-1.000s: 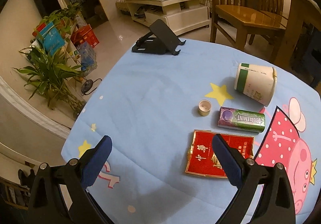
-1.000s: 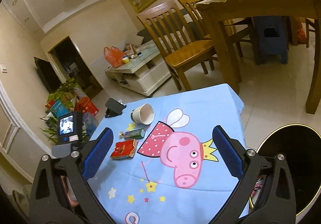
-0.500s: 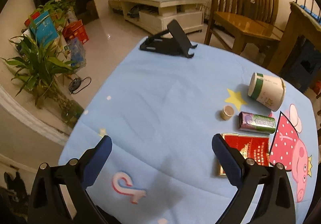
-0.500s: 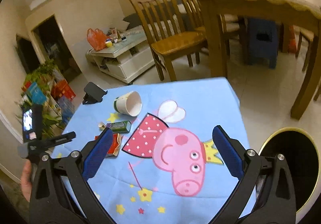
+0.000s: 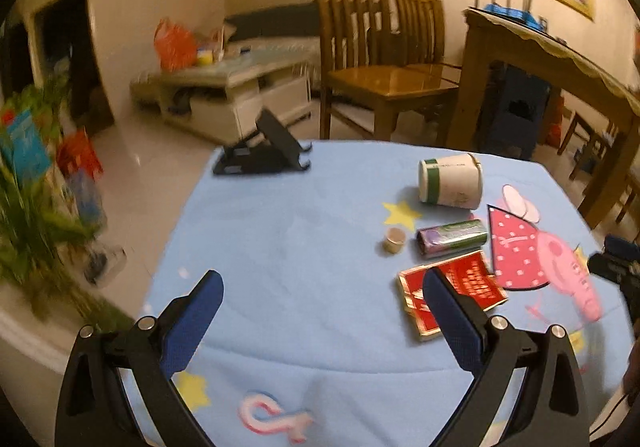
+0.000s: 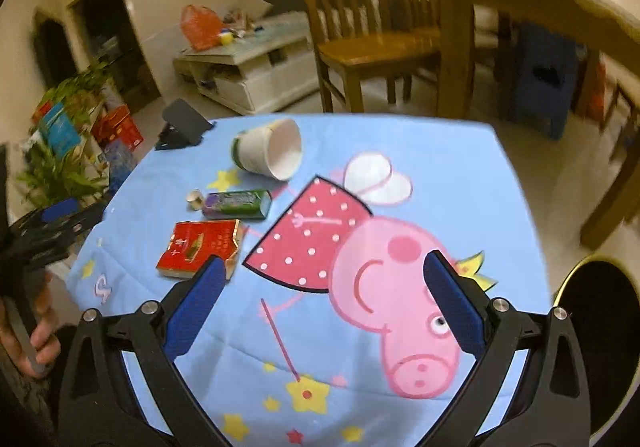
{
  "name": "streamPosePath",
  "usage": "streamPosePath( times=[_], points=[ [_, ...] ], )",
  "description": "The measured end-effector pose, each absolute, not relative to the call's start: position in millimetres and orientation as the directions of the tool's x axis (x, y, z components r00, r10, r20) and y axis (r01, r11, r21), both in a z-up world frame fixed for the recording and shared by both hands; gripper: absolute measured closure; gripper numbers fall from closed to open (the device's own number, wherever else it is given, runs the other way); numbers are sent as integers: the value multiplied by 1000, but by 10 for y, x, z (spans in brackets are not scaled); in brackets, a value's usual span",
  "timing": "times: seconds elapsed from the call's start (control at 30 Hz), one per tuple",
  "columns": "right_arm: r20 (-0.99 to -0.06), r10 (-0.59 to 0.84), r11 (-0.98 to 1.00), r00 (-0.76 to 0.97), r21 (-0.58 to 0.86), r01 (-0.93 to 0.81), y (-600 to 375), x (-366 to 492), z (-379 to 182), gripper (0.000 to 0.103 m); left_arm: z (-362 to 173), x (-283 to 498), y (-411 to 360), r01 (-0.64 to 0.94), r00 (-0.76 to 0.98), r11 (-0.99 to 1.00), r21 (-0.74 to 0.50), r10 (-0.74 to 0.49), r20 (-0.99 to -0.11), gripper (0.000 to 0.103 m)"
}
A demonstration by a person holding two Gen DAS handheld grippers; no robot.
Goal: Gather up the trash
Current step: 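Grasp the white paper cup with the right tool while the left tool grasps the small cup lid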
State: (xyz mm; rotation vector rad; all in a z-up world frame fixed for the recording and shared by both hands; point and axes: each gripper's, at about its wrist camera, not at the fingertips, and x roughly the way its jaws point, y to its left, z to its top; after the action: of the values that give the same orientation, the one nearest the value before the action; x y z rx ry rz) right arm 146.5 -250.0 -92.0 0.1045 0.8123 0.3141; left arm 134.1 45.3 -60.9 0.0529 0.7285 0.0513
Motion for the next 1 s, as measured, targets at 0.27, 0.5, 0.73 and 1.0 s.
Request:
streamPosePath(
  times=[0.27, 0.5, 0.73, 1.0],
  points=[
    [-723, 264, 961, 638, 144, -235, -1707, 2232, -938, 6, -597, 1453, 776, 35, 762, 999, 27, -9, -647, 7],
    [-754, 157, 987, 638, 108, -115, -1079, 2925, -962, 6, -670, 1597, 1007, 30, 754, 999, 23, -8, -656, 7],
    [-817, 107, 992, 567, 47, -120, -836, 3119, -1266, 39, -720, 1748, 947, 68, 736, 998, -2, -52, -675, 7],
    [-765, 363, 932, 532, 293, -215, -1662, 2440, -916, 41, -891, 2119, 492, 260, 655, 965, -20, -191, -731, 7]
  ],
)
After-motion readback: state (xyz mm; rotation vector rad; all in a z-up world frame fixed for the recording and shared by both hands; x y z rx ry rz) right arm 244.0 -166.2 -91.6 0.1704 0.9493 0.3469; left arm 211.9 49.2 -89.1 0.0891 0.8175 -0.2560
